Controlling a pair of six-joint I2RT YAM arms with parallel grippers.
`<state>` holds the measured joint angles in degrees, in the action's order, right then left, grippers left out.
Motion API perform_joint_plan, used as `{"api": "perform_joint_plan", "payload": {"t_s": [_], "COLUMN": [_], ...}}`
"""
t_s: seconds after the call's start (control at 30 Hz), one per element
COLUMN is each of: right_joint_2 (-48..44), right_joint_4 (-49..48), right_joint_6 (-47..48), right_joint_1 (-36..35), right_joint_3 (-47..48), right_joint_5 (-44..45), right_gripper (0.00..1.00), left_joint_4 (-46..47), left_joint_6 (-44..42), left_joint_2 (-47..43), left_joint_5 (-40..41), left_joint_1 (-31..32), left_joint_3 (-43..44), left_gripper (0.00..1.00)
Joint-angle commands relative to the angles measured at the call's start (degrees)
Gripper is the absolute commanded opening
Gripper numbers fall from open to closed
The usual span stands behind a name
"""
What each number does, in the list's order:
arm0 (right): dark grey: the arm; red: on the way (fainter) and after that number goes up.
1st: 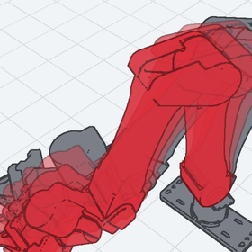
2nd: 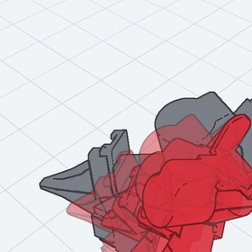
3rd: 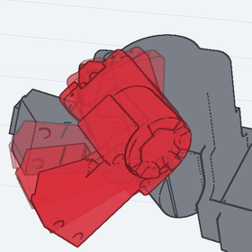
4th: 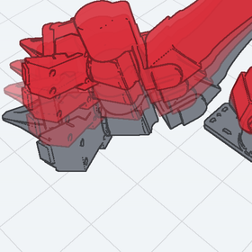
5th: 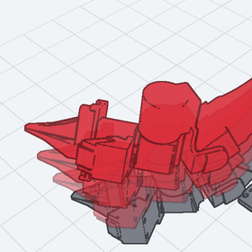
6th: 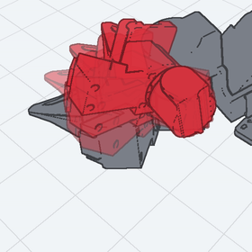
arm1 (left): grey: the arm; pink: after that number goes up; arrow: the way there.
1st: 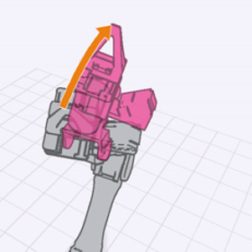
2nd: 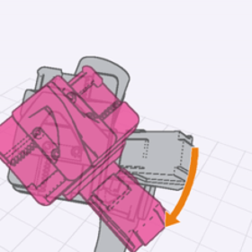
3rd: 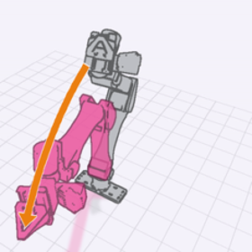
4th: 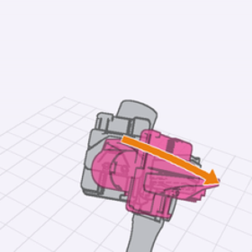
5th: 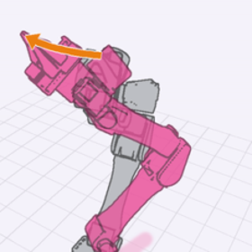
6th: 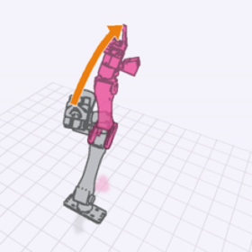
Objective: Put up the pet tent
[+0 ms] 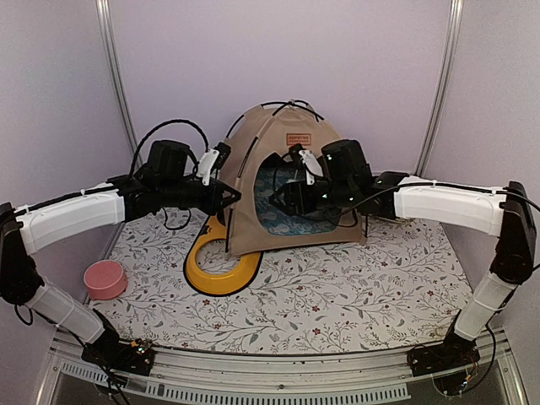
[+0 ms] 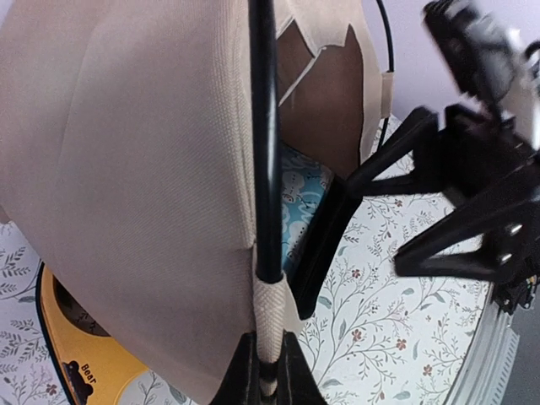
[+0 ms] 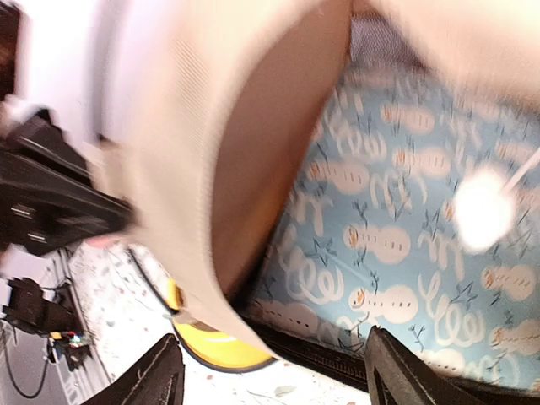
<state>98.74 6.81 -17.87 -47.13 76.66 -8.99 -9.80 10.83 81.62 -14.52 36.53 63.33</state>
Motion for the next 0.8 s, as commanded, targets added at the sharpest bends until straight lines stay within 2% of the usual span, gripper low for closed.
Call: {"api": "perform_joint_plan", "payload": {"t_s": [0.0,0.1,0.17,0.3,0.4,0.57,0.77], "right_joint_2": [-9.4,-14.7,-17.9,-21.1,-20.4,-15.7,-8.9], "right_joint_4": [2.3,5.8,7.3,8.5,8.0,8.5,11.2], "right_joint_6": [1.7,3.2,3.5,4.2,5.7,8.0,11.0], "right_joint_1": [-0.3,1.2,4.2,10.7,15.9,21.6,22.8], "right_joint_3": [-0.9,0.0,0.1,0.6,2.4,9.1,17.4], "right_joint_5": [6.9,13.4,14.6,13.7,9.3,-2.7,-11.8], "right_gripper": [0.77,0.83,0.88,0.92,0.93,0.88,0.75], "left_joint_4": [1.9,1.8,1.8,1.7,1.8,1.4,0.5], "left_joint_6": [-4.8,-6.6,-7.6,-8.7,-9.1,-10.2,-11.0], "left_joint_2": [-2.3,-2.9,-3.2,-3.6,-3.8,-4.1,-4.1], "left_joint_5": [-2.0,-2.6,-3.2,-3.9,-4.7,-5.5,-5.4], "left_joint_1": [1.4,1.9,2.2,2.5,2.9,4.1,5.2], "left_joint_3": [0.3,0.3,0.4,0.5,0.6,1.1,2.1], "left_gripper": [0.0,0.0,0.0,0.0,0.0,0.0,0.0]}}
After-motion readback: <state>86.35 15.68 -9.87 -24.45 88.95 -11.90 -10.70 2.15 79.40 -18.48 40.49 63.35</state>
